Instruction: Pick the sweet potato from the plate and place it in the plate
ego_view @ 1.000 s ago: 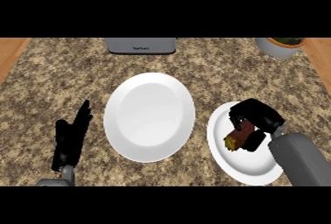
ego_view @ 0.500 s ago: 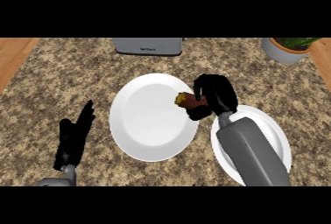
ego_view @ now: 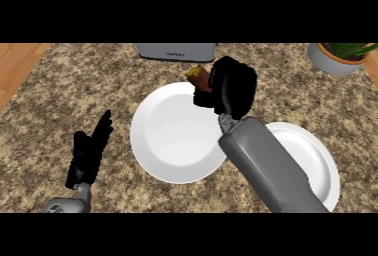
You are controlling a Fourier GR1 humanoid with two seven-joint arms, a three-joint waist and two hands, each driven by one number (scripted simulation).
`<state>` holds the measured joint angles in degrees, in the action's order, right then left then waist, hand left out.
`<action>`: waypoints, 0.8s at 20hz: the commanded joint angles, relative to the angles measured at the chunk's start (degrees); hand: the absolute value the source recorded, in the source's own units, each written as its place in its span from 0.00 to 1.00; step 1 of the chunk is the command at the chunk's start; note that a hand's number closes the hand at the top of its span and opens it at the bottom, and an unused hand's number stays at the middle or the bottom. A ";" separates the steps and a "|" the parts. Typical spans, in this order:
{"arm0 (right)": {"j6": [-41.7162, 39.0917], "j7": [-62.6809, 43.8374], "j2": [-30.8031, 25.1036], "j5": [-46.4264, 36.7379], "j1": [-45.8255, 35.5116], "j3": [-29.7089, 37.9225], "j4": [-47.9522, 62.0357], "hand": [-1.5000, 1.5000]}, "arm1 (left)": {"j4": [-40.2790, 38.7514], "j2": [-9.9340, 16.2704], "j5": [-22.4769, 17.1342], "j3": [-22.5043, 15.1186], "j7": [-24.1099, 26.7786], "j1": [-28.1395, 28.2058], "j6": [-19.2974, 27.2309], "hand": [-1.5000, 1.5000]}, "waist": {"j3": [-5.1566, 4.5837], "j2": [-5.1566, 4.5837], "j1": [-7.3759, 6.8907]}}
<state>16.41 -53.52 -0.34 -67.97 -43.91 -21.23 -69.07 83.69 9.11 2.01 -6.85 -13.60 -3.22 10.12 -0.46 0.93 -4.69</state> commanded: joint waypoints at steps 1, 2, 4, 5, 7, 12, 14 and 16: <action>1.85 -19.22 0.32 -4.69 -6.08 -5.33 2.66 1.00 | -0.83 -0.45 0.32 -0.76 0.49 -1.41 -0.52 0.50 | 0.12 -0.89 -1.19; 2.09 -23.18 0.32 -4.15 -5.92 -7.58 2.41 1.00 | -1.54 -0.77 -0.42 -0.24 1.31 -1.23 -0.72 0.50 | 0.15 -0.95 -1.03; 0.05 -27.69 0.32 -3.97 -9.27 -8.91 3.52 1.00 | -1.76 -0.53 -0.22 0.19 -0.42 -3.20 -0.44 0.50 | 0.22 -1.12 -1.04; 1.23 -29.48 0.32 -4.30 -7.42 -10.51 4.07 1.00 | -1.39 -1.04 1.01 -0.46 -0.54 -2.85 0.83 0.50 | 0.30 -1.09 -0.62; 0.09 -31.44 0.31 -3.19 -8.81 -10.89 4.51 1.00 | -0.75 -0.51 0.03 -0.14 0.14 -1.81 -0.37 0.50 | 0.31 -1.04 -0.96; -0.46 -31.62 0.30 -0.42 -9.80 -10.53 7.46 1.00 | -2.47 -1.18 0.30 0.27 0.82 -2.97 0.26 0.50 | 0.31 -1.31 -0.38; 1.58 -31.64 0.30 1.87 -7.69 -11.90 9.50 1.00 | -2.57 -1.37 0.02 0.42 -0.22 -4.40 0.11 0.50 | 0.38 -1.56 -0.08; 1.49 -30.80 0.30 5.06 -6.89 -11.22 11.63 1.00 | -0.34 -0.39 0.40 0.33 -1.26 -3.75 -0.02 0.50 | 0.45 -1.53 -0.21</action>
<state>15.71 -70.53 -0.86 -67.08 -50.87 -31.58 -59.87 82.50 8.09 2.29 -6.84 -13.61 -5.92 10.26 -0.09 -0.48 -5.10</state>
